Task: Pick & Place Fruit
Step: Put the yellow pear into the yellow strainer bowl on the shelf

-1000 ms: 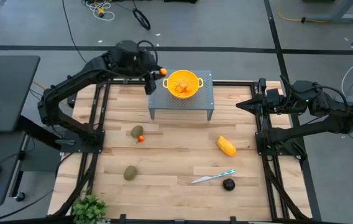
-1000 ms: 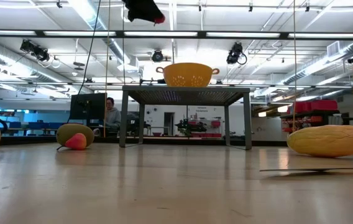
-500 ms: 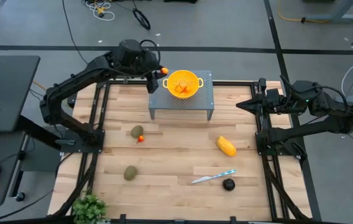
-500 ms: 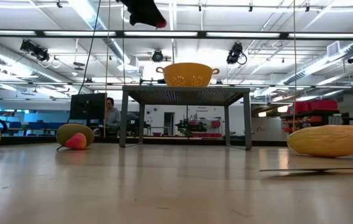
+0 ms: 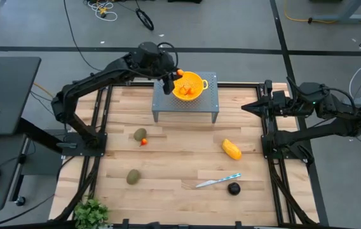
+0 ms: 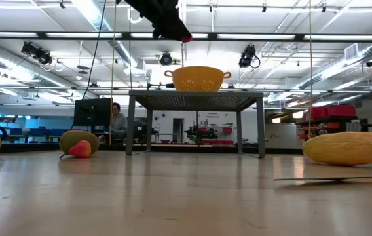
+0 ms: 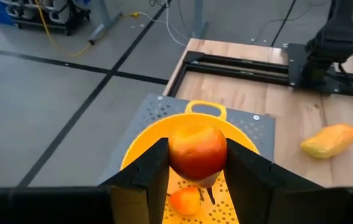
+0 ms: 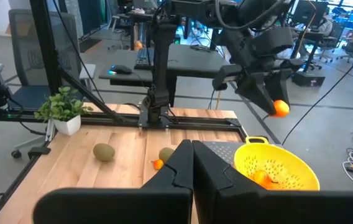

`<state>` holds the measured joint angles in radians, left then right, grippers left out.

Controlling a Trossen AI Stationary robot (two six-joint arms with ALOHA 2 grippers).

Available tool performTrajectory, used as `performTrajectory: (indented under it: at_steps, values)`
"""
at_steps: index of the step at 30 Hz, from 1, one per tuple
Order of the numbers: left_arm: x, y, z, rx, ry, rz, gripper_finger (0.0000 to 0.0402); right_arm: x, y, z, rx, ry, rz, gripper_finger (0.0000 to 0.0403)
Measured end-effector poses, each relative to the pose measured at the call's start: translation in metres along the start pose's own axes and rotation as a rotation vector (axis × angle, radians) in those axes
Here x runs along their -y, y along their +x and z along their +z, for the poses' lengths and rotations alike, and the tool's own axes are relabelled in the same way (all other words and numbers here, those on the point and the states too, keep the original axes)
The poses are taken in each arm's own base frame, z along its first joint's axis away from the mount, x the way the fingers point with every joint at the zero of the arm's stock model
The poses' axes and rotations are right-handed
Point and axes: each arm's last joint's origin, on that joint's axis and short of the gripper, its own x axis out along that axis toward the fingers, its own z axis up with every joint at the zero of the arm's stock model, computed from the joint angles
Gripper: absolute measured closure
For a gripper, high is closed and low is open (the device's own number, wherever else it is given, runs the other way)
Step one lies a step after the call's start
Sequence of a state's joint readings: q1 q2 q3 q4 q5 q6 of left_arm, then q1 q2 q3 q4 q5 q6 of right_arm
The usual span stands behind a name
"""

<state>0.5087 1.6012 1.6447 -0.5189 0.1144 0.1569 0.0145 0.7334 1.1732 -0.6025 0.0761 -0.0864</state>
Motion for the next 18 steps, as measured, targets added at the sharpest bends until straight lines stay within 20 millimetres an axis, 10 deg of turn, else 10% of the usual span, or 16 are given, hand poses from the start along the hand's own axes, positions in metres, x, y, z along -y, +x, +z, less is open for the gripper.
performTrajectory:
  at_steps: [18]
  values:
    - [-0.004,0.011,0.009,0.121,-0.002,0.014,0.0258,0.000,0.000,0.000,0.000,-0.008,0.000,0.0402]
